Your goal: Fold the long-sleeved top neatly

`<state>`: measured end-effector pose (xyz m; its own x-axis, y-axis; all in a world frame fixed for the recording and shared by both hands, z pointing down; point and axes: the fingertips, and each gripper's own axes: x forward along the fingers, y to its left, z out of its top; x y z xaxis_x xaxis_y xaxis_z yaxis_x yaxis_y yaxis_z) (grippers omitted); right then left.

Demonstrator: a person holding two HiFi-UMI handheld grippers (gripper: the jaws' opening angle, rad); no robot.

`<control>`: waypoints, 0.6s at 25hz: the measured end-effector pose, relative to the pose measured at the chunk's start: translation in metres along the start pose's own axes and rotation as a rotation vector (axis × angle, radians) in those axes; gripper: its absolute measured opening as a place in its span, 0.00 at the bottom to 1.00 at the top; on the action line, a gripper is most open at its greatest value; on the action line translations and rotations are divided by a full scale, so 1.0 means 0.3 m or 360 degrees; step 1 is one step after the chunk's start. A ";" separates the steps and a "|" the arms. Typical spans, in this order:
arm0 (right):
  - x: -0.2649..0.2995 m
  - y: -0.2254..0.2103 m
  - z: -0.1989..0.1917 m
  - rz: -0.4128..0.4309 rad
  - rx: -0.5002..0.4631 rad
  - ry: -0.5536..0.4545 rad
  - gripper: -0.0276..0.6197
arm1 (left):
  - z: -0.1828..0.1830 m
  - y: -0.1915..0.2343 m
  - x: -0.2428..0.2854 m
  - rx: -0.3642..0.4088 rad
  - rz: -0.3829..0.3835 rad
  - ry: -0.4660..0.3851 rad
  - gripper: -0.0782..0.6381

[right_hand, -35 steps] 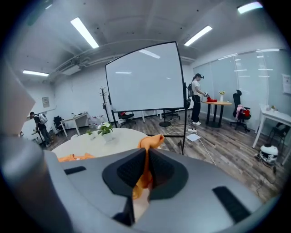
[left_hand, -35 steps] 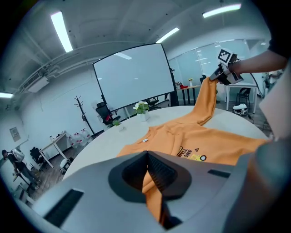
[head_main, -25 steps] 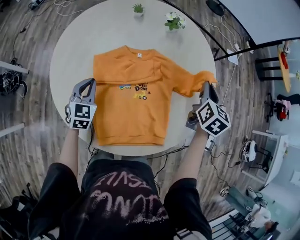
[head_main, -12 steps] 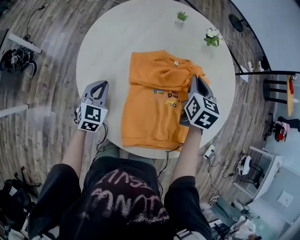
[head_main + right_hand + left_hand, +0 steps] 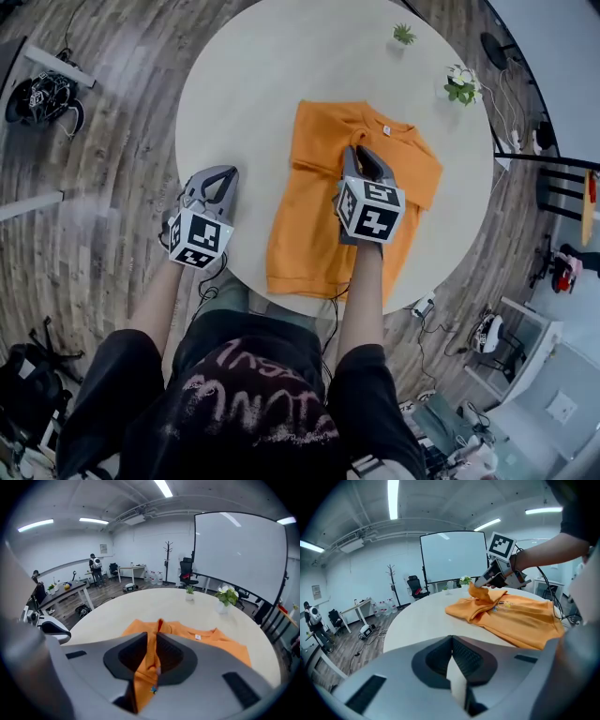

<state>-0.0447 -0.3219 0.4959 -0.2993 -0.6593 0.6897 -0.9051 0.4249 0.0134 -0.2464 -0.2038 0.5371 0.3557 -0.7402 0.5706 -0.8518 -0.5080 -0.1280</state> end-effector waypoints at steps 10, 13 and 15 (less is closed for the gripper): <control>-0.090 -0.011 -0.087 0.0062 0.0018 -0.0053 0.19 | -0.001 -0.108 0.000 0.0067 -0.0053 0.0001 0.13; -0.171 -0.069 -0.136 0.0034 0.0024 -0.0079 0.18 | 0.029 -0.169 -0.008 0.0087 -0.0069 -0.0022 0.13; -0.236 -0.106 -0.179 0.0022 0.0031 -0.0100 0.17 | 0.047 -0.225 -0.018 0.0105 -0.0079 -0.0029 0.13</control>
<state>0.0214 -0.2555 0.4854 -0.3295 -0.6913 0.6431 -0.9063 0.4224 -0.0104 -0.1855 -0.1717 0.5311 0.4045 -0.7211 0.5625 -0.8060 -0.5717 -0.1533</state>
